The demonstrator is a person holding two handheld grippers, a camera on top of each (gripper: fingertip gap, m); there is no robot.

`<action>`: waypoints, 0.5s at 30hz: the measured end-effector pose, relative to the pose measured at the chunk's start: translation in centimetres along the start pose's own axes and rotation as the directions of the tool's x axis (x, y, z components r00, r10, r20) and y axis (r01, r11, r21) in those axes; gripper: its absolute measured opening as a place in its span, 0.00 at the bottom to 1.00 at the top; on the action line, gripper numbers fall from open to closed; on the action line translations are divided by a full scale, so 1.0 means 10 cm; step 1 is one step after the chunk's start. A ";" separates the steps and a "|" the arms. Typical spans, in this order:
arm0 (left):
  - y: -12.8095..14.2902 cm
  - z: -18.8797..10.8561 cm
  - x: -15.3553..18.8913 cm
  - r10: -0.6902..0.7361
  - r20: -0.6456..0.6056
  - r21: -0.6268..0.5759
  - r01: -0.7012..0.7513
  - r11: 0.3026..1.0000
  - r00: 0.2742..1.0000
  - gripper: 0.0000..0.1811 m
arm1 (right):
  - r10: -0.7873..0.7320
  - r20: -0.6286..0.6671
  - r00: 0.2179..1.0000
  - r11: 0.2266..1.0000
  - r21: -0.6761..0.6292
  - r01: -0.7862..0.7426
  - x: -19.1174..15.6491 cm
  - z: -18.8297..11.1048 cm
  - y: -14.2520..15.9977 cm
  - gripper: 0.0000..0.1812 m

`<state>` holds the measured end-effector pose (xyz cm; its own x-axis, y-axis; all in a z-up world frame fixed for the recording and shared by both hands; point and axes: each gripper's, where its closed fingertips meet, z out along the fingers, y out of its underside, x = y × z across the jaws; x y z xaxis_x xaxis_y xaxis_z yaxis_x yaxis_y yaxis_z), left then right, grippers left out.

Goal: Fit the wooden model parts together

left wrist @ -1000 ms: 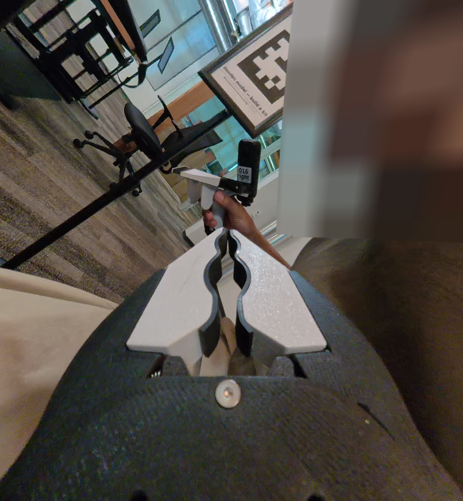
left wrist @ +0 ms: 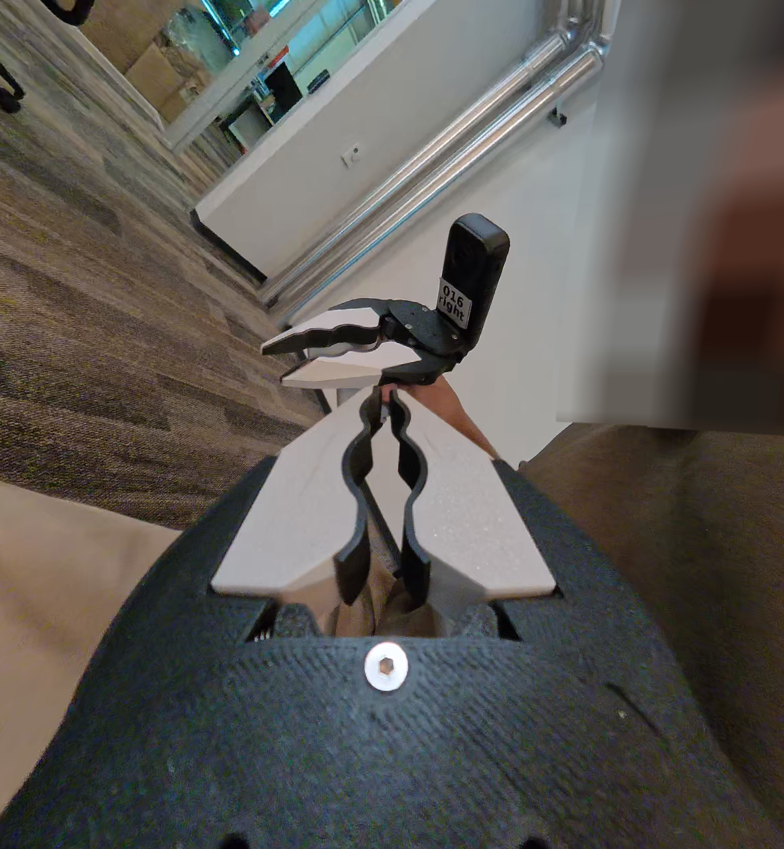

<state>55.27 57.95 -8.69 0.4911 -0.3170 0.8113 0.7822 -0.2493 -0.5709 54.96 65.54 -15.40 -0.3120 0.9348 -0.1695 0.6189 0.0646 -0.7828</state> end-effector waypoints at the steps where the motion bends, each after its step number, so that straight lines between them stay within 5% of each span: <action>1: 0.00 0.01 0.00 0.005 0.007 -0.003 -0.005 1.000 1.000 0.02 | 0.009 0.017 1.000 1.000 0.004 -0.010 -0.02 0.01 -0.01 0.13; 5: -0.08 -0.07 0.04 0.020 0.039 0.021 -0.021 1.000 0.999 0.08 | 0.010 0.001 1.000 1.000 -0.001 -0.010 0.08 -0.02 0.01 0.13; 11: -0.24 -0.53 0.17 0.102 0.172 0.053 -0.112 0.992 0.980 0.17 | 0.064 -0.230 0.971 0.990 0.134 -0.033 0.82 -0.46 -0.20 0.12; 15: -0.27 -1.06 0.16 0.111 0.320 0.109 -0.153 0.982 0.941 0.22 | 0.080 -0.162 0.983 0.963 0.268 -0.034 0.69 -0.43 -0.58 0.13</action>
<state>49.87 48.42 -7.12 0.6717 -0.0327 0.7401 0.7349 -0.0964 -0.6713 52.37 73.15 -9.46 -0.1402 0.9813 -0.1322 0.4133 -0.0633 -0.9084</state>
